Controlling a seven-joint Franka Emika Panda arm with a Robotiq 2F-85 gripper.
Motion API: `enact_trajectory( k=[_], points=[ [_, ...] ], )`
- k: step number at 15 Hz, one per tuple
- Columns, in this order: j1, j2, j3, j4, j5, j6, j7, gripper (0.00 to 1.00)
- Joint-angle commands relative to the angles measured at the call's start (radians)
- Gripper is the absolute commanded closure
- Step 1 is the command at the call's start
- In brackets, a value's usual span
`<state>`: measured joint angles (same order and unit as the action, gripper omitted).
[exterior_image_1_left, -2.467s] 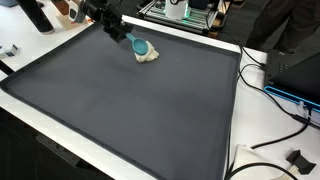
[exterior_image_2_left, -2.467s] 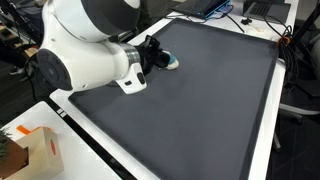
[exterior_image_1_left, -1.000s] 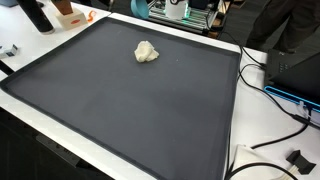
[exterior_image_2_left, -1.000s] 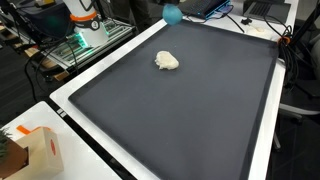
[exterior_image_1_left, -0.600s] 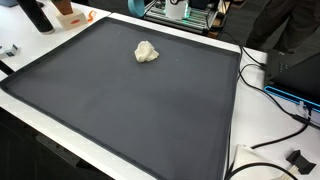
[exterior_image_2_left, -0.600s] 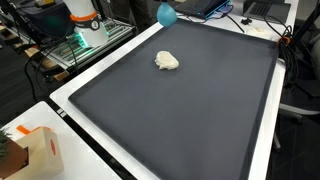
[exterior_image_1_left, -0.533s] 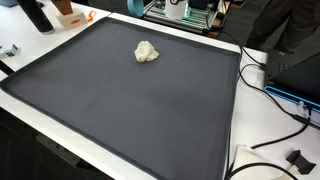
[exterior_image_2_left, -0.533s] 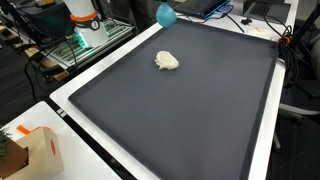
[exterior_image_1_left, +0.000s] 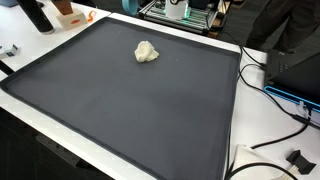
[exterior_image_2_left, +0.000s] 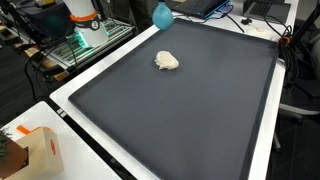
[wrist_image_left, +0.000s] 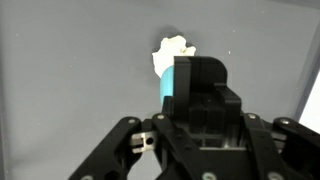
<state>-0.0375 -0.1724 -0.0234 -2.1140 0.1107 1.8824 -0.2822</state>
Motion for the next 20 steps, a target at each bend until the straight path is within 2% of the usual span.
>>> enact_trajectory(
  k=[1,2,3,4,11,12,15,20],
  points=[
    [0.015,-0.055,0.015,-0.056,-0.082,0.042,0.066,0.75],
    [0.018,-0.061,0.019,-0.061,-0.098,0.048,0.074,0.75],
    [0.019,-0.019,0.003,-0.015,-0.057,0.017,0.039,0.75],
    [0.021,-0.02,0.004,-0.015,-0.06,0.017,0.042,0.5],
    [0.022,-0.014,0.003,-0.012,-0.06,0.017,0.042,0.5],
    [0.022,-0.014,0.003,-0.012,-0.06,0.017,0.042,0.75],
    [0.02,0.012,0.034,-0.025,-0.137,0.078,0.178,0.75],
    [0.018,0.082,0.076,-0.026,-0.321,0.165,0.532,0.75]
  ],
)
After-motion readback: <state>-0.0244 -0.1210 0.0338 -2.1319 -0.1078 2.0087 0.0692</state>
